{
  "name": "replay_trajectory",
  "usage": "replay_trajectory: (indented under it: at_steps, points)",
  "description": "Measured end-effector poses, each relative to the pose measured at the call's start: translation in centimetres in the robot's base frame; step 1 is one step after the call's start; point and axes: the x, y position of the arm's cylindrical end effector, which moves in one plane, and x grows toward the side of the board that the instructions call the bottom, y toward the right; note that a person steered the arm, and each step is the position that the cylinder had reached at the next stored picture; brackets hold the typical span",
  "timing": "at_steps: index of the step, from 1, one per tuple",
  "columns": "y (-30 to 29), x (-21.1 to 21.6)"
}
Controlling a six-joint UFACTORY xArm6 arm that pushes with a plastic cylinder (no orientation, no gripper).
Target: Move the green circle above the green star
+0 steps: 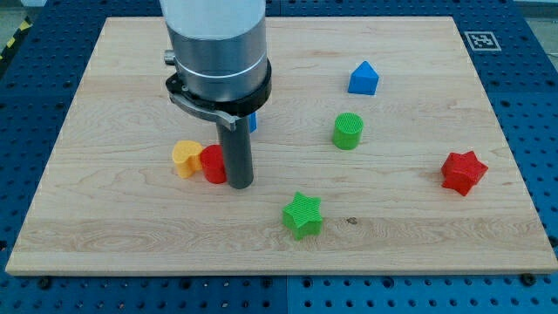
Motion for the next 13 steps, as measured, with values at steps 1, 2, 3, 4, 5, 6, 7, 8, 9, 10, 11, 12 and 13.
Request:
replay_trajectory:
  at_steps: [1,2,3,4,5,6,7,8,9,10,11,12,13]
  points:
    - [1.0,-1.8]
    - [1.5,-6.6]
    - [1.7,-10.8]
    - [4.1,-12.4]
    - [10.4,-12.4]
    - [14.7,-12.1]
    - [15.0,-10.9]
    - [15.0,-9.2]
    - [15.0,-7.6]
    - [15.4,-5.7]
    - [15.4,-4.6]
    - [15.4,-4.1]
    - [15.4,-3.5]
